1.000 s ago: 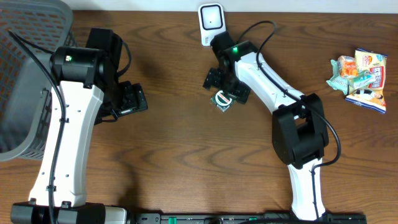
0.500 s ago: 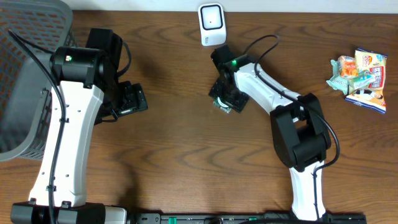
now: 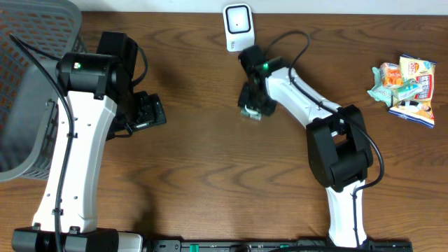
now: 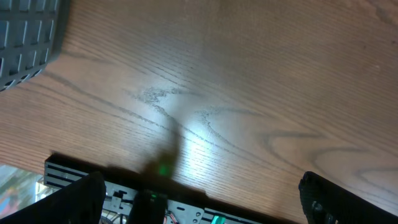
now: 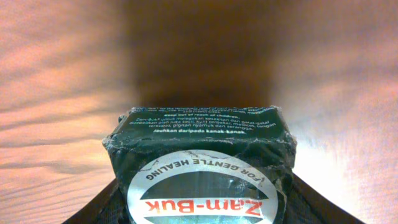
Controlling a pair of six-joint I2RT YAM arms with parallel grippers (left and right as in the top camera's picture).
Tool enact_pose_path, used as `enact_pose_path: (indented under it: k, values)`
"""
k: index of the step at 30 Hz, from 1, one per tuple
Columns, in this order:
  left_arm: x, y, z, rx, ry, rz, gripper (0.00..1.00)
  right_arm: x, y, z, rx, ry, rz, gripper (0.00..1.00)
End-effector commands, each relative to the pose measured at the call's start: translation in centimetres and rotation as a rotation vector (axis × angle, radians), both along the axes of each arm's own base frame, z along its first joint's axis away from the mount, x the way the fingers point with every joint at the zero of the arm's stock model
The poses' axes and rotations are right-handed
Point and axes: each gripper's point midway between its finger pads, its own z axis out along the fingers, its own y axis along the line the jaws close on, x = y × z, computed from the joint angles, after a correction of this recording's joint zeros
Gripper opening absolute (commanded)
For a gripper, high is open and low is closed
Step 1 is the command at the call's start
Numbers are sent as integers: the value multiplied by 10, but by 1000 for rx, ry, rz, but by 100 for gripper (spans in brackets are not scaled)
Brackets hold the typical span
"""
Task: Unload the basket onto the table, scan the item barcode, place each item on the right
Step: 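Hold the Zam-Buk tin up to the scanner with the right gripper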
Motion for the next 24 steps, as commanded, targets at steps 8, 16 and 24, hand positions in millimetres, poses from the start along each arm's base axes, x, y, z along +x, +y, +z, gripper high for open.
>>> enact_pose_path:
  k: [8,16,24]
  values:
    - [0,3,-1,14,6,5,97,101,15,90,-66,-471,239,37]
    - [0,3,-1,14,6,5,98,166,18,151,-87,-841,183,35]
    - [0,3,-1,14,6,5,97,205,33,181,-87,-1107,220,40]
